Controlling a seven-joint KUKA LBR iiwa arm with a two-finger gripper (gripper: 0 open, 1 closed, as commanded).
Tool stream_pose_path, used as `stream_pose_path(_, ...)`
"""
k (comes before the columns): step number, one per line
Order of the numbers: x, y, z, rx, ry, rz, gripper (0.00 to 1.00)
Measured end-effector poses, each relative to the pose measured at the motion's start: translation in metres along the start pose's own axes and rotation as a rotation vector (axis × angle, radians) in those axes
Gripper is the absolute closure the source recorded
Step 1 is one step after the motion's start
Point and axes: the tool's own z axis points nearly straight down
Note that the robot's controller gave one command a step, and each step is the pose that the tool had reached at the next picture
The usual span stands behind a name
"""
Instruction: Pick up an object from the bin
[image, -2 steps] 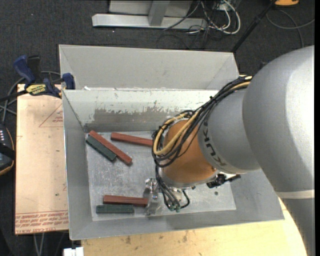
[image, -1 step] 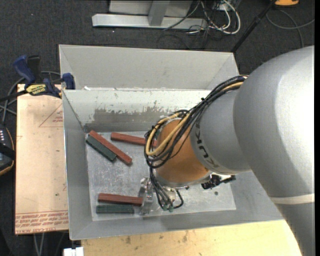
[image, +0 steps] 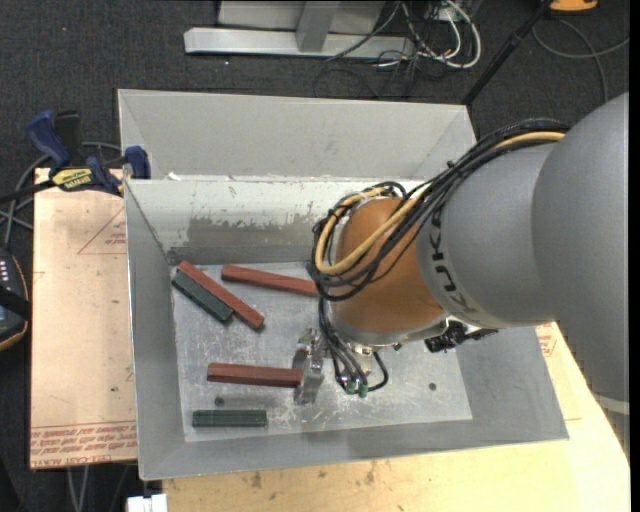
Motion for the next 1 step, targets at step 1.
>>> stream_pose_path(1,-0.003,-0.0065,-0.0795,-0.001,-0.002,-0.026,1.0)
